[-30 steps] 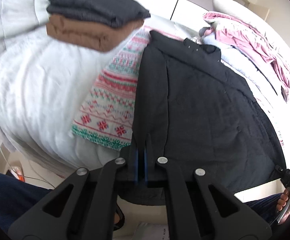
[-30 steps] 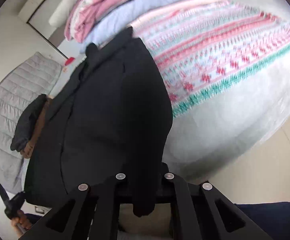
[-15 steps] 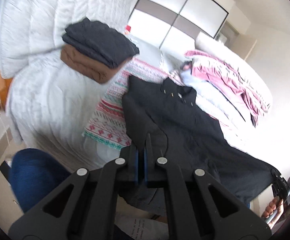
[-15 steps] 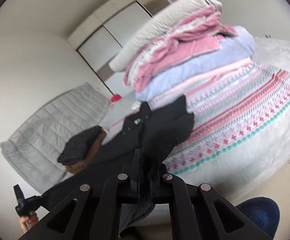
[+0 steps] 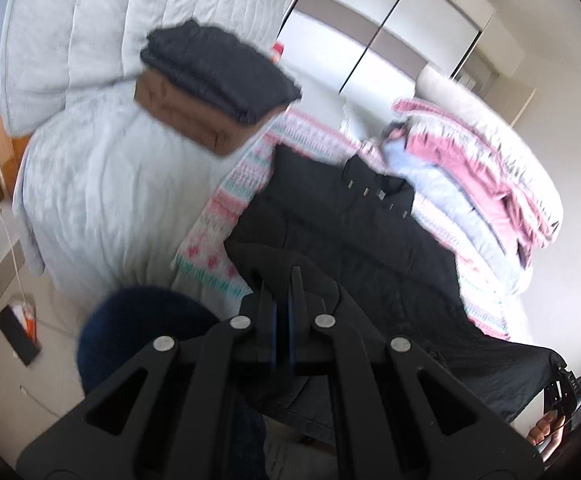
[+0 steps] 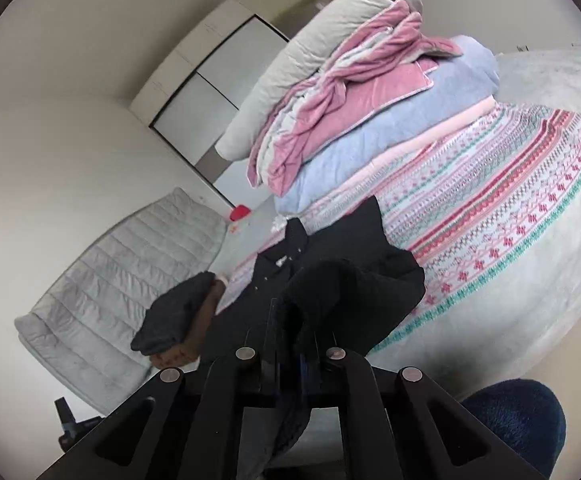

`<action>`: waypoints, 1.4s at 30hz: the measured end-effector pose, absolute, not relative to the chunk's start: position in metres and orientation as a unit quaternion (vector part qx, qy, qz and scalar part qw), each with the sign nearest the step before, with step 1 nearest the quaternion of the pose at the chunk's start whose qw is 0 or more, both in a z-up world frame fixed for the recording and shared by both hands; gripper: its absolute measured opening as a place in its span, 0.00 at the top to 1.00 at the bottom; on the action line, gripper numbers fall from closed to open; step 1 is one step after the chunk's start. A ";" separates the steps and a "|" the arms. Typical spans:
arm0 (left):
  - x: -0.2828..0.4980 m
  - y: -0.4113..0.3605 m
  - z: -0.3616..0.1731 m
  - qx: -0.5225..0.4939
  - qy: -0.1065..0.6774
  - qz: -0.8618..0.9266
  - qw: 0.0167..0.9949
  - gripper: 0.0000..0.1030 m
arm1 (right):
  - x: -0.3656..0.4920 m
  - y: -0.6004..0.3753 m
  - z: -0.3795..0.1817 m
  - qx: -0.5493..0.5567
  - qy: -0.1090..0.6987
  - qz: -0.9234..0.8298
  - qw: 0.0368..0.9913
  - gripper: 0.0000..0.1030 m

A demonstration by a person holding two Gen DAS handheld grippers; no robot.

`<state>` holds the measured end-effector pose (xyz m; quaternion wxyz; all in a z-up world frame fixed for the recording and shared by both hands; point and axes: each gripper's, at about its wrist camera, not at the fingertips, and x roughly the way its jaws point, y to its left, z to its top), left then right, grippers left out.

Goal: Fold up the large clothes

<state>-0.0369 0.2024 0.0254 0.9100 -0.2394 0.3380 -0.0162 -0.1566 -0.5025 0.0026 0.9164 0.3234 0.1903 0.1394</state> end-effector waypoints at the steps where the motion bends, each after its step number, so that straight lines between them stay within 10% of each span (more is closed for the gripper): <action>1: -0.035 0.202 0.029 -0.241 0.333 -0.016 0.912 0.95 | -0.153 -0.500 0.008 0.319 0.187 0.138 0.919 0.95; 18: 0.111 0.183 0.018 -0.218 0.366 0.028 0.904 0.95 | 0.027 -0.501 -0.017 0.337 0.229 0.106 0.907 0.95; 32: 0.429 0.153 0.054 -0.234 0.397 0.079 0.884 0.93 | 0.338 -0.472 0.058 0.314 0.224 0.067 0.920 0.94; 39: 0.527 0.146 -0.042 -0.216 0.515 0.056 0.828 0.82 | 0.481 -0.463 -0.027 0.284 0.401 0.025 0.871 0.71; 42: 0.515 0.149 -0.033 -0.151 0.476 0.068 0.863 0.64 | 0.469 -0.484 -0.035 0.249 0.379 0.004 0.891 0.37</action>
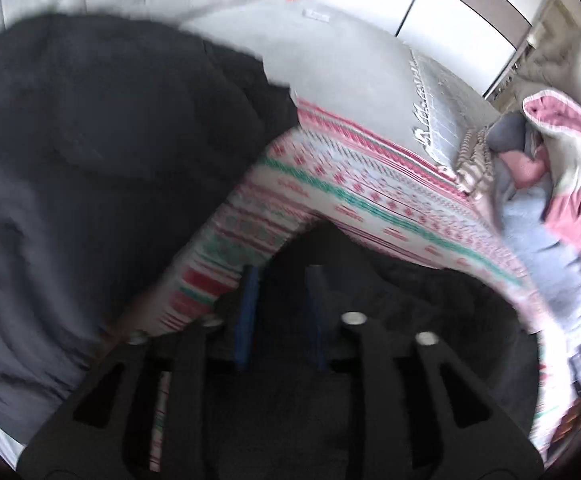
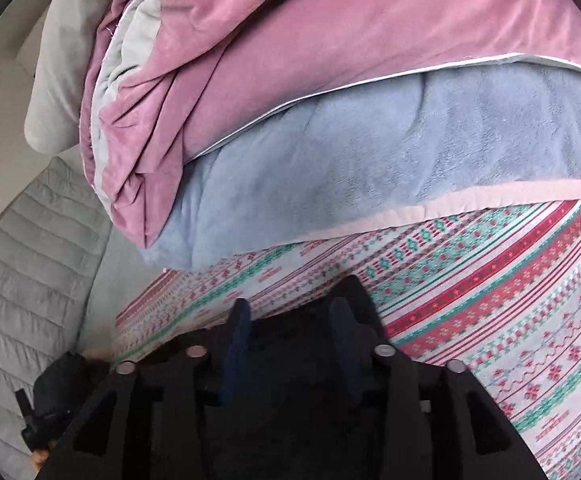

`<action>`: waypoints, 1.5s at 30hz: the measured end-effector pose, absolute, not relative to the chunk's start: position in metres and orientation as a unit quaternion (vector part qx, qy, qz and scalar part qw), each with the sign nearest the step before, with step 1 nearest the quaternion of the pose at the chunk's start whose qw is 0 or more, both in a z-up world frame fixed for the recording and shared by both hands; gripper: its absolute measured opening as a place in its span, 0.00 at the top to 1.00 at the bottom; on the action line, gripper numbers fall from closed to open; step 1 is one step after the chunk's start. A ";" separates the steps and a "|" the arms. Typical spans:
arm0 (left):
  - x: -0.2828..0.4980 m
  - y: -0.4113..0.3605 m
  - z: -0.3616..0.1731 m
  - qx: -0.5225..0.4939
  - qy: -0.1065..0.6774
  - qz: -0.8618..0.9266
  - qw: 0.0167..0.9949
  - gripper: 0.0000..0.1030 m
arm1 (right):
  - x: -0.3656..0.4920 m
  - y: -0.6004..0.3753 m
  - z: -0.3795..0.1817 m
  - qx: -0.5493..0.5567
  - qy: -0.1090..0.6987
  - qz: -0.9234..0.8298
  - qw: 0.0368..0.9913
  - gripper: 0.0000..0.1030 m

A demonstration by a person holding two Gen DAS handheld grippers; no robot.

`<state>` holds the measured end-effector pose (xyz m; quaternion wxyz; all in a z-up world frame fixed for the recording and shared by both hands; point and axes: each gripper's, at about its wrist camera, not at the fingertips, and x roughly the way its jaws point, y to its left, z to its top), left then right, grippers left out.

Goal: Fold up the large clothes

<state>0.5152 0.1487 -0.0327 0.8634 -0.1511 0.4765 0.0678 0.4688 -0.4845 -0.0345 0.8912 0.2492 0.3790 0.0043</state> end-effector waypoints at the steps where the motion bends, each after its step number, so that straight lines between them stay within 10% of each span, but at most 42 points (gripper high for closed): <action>1: 0.512 0.152 -0.029 -0.153 0.467 0.059 0.869 0.62 | 0.466 -0.492 -0.036 0.240 0.373 -0.008 0.896 0.35; 5: 0.512 0.151 -0.038 -0.120 0.460 0.039 0.879 0.41 | 0.471 -0.500 -0.054 0.196 0.392 0.002 0.899 0.35; 10: 0.536 0.129 -0.090 -0.076 0.509 0.047 0.856 0.41 | 0.496 -0.454 -0.094 0.058 0.452 0.038 0.889 0.36; 12: 0.539 0.123 -0.100 -0.067 0.509 0.047 0.857 0.51 | 0.504 -0.434 -0.106 0.003 0.458 0.052 0.887 0.40; 13: 0.542 0.117 -0.105 -0.049 0.507 0.048 0.859 0.80 | 0.507 -0.426 -0.113 -0.022 0.463 0.063 0.884 0.47; 15: 0.544 0.110 -0.110 -0.020 0.512 0.074 0.856 0.95 | 0.513 -0.415 -0.128 -0.061 0.481 0.062 0.872 0.94; 23: 0.529 0.134 -0.051 -0.090 0.400 0.110 0.905 0.95 | 0.485 -0.464 -0.050 0.064 0.345 0.018 0.936 0.97; 40: 0.570 0.123 -0.130 -0.011 0.455 0.186 0.871 0.96 | 0.554 -0.445 -0.148 0.006 0.445 -0.054 0.894 0.99; 45: 0.561 0.125 -0.123 -0.030 0.456 0.162 0.874 0.93 | 0.545 -0.438 -0.127 0.002 0.437 -0.031 0.899 0.84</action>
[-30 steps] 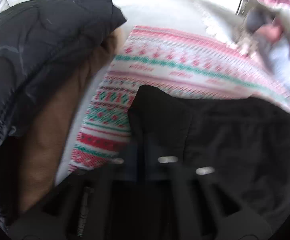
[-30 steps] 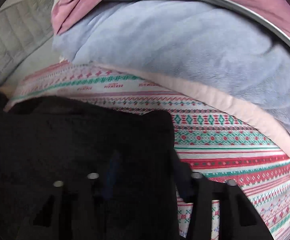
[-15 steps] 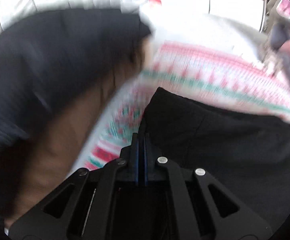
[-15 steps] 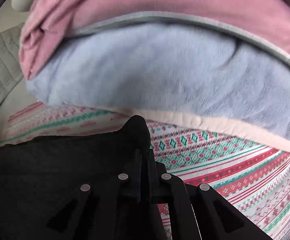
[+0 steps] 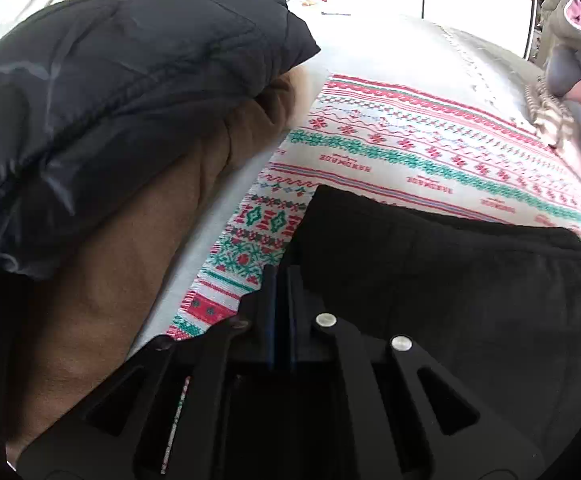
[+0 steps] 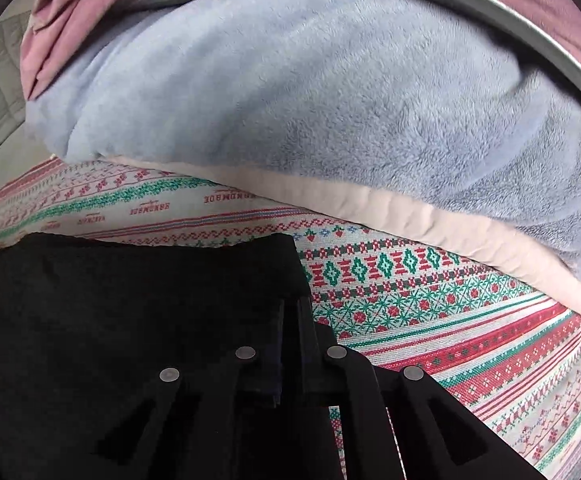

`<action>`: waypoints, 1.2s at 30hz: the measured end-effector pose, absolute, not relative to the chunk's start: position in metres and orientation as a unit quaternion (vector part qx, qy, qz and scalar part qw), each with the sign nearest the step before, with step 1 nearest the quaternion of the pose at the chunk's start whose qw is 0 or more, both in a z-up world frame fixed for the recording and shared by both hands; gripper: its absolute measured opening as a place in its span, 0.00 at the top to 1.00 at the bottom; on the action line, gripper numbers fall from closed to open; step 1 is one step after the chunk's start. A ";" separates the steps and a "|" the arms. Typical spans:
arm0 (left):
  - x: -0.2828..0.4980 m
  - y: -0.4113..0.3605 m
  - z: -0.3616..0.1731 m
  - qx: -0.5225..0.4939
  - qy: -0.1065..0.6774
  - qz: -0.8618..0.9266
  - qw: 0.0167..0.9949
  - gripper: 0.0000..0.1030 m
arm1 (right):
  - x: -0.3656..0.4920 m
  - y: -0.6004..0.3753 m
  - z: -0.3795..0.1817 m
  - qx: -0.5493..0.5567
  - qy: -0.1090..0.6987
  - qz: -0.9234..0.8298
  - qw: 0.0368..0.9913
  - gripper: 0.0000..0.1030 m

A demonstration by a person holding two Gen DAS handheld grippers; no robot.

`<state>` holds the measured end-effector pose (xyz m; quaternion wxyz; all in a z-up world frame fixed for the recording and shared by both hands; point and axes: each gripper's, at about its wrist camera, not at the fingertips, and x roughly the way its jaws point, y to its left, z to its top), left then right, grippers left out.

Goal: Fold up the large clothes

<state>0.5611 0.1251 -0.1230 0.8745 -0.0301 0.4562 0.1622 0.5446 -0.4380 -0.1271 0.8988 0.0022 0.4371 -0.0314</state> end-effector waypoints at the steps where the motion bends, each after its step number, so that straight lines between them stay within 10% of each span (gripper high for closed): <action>1: 0.560 0.124 -0.120 -0.029 0.460 0.159 0.873 0.89 | 0.539 -0.441 -0.120 0.009 0.431 -0.028 0.902 0.78; 3: 0.557 0.119 -0.112 -0.022 0.461 0.146 0.875 0.82 | 0.525 -0.442 -0.102 0.013 0.416 -0.027 0.909 0.40; 6: 0.540 0.106 -0.080 -0.006 0.438 0.124 0.890 0.63 | 0.498 -0.431 -0.081 0.002 0.389 0.003 0.921 0.30; 8: 0.527 0.095 -0.062 0.000 0.428 0.096 0.899 0.50 | 0.486 -0.421 -0.080 -0.015 0.410 0.034 0.911 0.28; 36: 0.326 -0.059 -0.088 0.027 0.450 -0.074 0.890 0.50 | 0.273 -0.274 -0.087 -0.053 0.416 0.018 0.907 0.28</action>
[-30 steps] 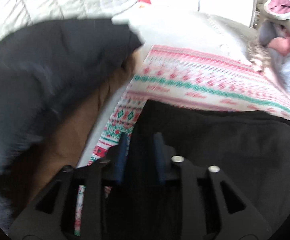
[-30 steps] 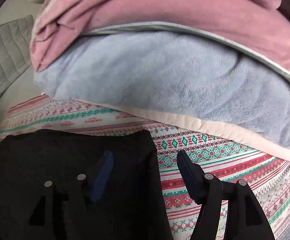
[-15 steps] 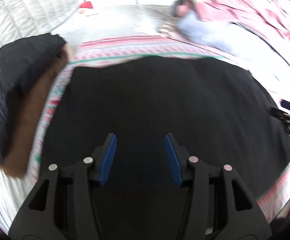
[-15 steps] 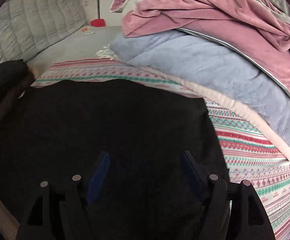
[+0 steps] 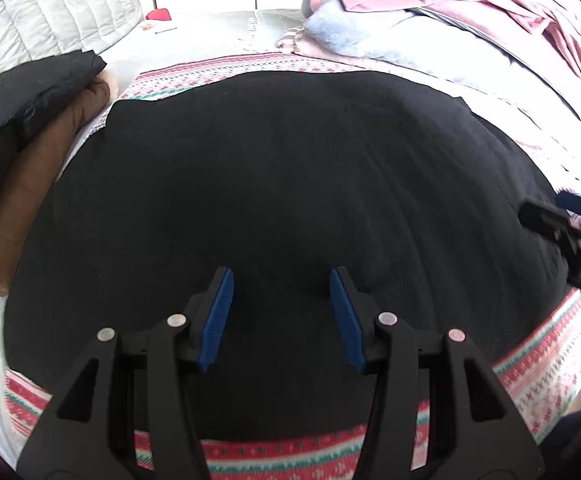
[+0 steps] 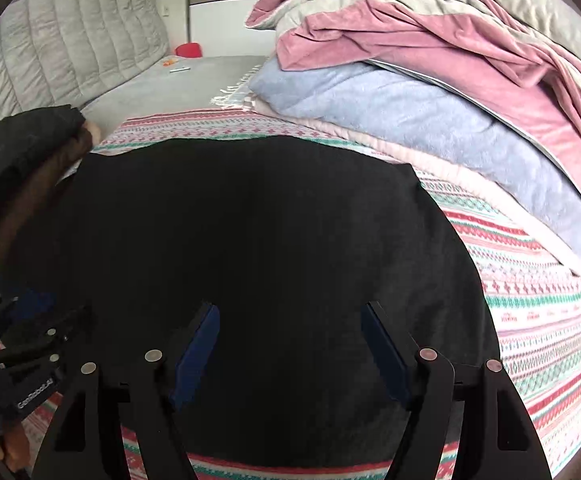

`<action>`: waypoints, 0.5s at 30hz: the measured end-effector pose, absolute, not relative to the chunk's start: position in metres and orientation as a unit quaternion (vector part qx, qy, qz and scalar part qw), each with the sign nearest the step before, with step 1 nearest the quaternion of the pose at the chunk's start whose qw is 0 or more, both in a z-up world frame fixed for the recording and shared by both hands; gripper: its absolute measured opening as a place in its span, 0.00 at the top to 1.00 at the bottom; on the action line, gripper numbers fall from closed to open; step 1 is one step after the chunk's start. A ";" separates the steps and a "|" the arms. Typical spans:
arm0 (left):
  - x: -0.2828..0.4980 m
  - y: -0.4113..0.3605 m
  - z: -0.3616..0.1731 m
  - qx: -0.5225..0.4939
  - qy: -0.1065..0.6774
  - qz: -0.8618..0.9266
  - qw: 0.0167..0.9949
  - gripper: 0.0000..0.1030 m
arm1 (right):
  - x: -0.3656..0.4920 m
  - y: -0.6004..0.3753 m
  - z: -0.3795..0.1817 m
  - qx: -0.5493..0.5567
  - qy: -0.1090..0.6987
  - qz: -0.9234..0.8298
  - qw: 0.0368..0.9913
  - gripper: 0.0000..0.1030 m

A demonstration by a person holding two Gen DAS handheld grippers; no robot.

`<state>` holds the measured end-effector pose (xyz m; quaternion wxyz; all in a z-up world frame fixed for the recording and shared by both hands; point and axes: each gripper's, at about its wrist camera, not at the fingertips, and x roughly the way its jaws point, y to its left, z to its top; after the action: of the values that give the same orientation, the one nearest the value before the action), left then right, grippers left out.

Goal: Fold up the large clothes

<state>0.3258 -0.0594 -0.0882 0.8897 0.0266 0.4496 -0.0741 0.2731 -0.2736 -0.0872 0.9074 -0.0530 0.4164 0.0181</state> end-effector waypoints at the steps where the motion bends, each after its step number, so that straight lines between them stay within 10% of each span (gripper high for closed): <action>1: 0.328 -0.060 -0.091 0.022 0.448 -0.071 0.891 0.50 | 0.274 -0.275 -0.093 -0.045 0.420 0.016 0.906 0.28; 15: 0.356 -0.067 -0.114 0.030 0.447 -0.057 0.892 0.48 | 0.309 -0.276 -0.162 -0.045 0.454 -0.010 0.890 0.27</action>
<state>0.3557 -0.0672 -0.1145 0.8924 0.0305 0.4466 -0.0569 0.3089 -0.2765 -0.1625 0.8899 -0.0455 0.4537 -0.0103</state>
